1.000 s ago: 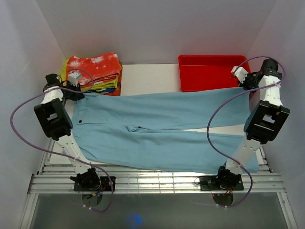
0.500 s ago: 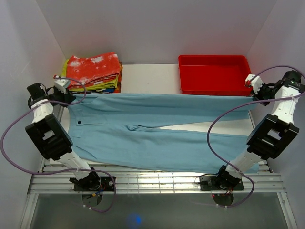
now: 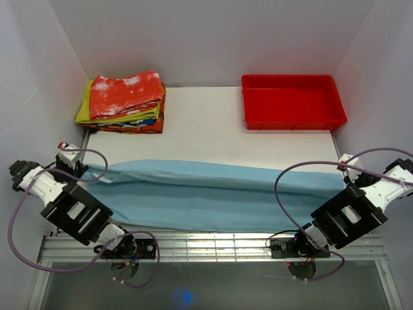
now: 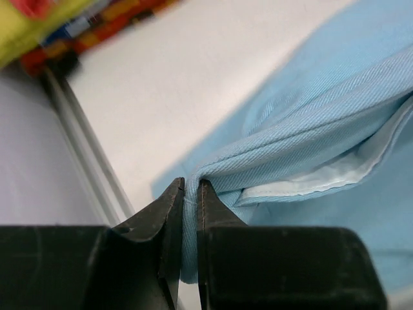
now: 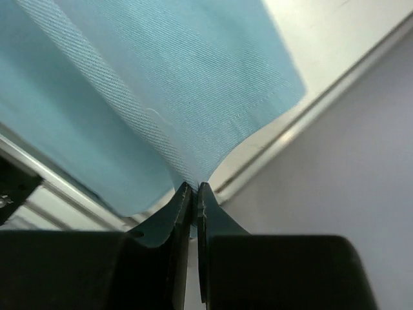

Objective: Fold and stack the trousers
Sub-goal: Fold the trousers

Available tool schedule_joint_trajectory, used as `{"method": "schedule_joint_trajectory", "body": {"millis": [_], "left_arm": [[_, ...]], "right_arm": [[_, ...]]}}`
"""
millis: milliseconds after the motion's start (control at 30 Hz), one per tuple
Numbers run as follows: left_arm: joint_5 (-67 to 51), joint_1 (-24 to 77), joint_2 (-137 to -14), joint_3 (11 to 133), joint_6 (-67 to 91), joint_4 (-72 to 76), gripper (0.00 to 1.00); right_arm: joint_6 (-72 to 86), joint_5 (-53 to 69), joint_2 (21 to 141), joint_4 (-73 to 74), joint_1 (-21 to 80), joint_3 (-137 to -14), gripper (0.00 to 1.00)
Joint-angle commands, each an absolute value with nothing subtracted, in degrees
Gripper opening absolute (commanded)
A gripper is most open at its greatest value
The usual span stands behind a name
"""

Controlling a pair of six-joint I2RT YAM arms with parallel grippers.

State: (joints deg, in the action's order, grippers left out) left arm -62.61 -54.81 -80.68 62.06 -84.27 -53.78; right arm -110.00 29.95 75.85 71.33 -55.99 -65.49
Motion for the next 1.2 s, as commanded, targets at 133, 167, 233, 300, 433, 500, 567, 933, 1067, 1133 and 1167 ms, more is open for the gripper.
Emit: {"method": "schedule_joint_trajectory", "body": {"millis": [133,167,233,300,433,500,567,933,1067,1133,1167], "left_arm": [[-39.7,-63.0,-91.7,57.0,-114.1,-73.1,0.00],[-38.0,-62.3,-92.9,56.0,-111.5,-71.0,0.00],[-32.6,-59.2,-95.2,54.4,-103.8,-60.5,0.00],[-27.7,-57.3,-96.4,52.4,-97.7,-56.1,0.00],[-24.5,-49.5,-98.4,51.1,-84.1,-45.9,0.00],[-25.6,-46.9,-99.1,52.3,-77.0,-44.9,0.00],[-26.5,-42.6,-100.1,54.5,-71.7,-42.7,0.00],[-34.5,-35.9,-107.5,75.5,-60.5,-48.1,0.00],[-39.6,-36.0,-104.2,79.4,-61.9,-49.5,0.00],[-43.0,-36.1,-102.3,81.6,-61.1,-48.7,0.00],[-43.9,-36.2,-100.6,82.5,-60.3,-48.4,0.00]], "right_arm": [[-133.8,14.1,74.4,63.3,-59.9,-48.2,0.08],[-134.2,13.0,73.7,61.1,-59.8,-45.5,0.08],[-134.1,10.2,71.9,52.5,-58.0,-37.6,0.08],[-130.7,9.6,72.1,45.5,-55.0,-34.5,0.08],[-114.2,9.7,80.5,42.9,-46.9,-40.6,0.08],[-106.0,10.4,84.5,43.4,-44.3,-45.7,0.08],[-102.5,10.8,89.7,43.1,-43.2,-52.4,0.08],[-98.7,13.7,94.9,48.2,-40.7,-66.0,0.08],[-98.8,16.7,93.2,50.4,-41.0,-68.6,0.08],[-97.8,19.1,93.2,52.0,-41.1,-72.9,0.08],[-97.4,19.8,93.3,52.9,-41.2,-74.7,0.08]]}}
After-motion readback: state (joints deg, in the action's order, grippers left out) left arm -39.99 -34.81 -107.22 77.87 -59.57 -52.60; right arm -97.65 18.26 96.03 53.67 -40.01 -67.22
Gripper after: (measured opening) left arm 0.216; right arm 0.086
